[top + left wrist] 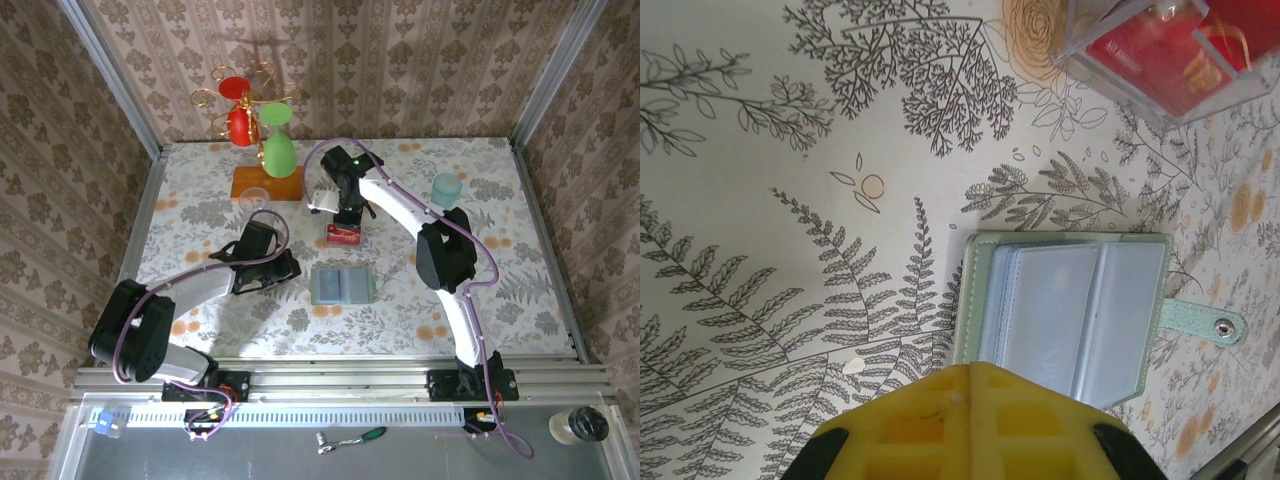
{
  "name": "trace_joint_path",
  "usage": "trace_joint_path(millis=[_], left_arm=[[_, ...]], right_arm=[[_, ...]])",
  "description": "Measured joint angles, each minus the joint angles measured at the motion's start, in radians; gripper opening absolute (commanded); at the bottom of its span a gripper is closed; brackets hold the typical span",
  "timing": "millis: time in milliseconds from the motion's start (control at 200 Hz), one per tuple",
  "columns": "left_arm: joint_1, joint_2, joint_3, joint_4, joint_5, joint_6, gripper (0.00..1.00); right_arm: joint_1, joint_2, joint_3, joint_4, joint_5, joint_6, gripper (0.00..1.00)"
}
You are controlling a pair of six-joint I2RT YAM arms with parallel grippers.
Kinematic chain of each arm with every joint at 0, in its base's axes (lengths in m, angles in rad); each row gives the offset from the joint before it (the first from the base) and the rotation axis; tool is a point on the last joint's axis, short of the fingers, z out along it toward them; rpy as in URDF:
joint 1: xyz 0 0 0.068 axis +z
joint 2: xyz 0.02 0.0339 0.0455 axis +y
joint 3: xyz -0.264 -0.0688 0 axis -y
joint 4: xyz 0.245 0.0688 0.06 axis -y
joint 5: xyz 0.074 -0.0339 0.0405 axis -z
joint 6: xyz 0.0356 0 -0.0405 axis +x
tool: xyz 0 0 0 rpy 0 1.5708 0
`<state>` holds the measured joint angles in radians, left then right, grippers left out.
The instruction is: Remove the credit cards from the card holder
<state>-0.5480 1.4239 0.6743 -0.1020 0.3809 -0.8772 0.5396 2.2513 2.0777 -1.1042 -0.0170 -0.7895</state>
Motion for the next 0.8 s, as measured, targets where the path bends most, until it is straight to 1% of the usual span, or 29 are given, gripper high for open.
trace_joint_path(millis=[170,395,560,800], left_arm=[[0.0,0.036,0.0,0.008,0.016,0.0,0.06],[-0.006,0.051,0.001,0.023,0.019,0.0,0.05],[-0.023,0.069,0.01,0.028,0.019,0.0,0.05],[-0.057,0.083,0.022,0.044,0.015,-0.001,0.04]], right_arm=[[-0.002,-0.012,-0.013,0.012,0.006,0.018,0.14],[-0.003,-0.144,-0.191,0.117,0.005,0.118,0.15],[-0.003,-0.262,-0.339,0.235,-0.014,0.268,0.15],[0.0,-0.404,-0.565,0.396,-0.064,0.581,0.15]])
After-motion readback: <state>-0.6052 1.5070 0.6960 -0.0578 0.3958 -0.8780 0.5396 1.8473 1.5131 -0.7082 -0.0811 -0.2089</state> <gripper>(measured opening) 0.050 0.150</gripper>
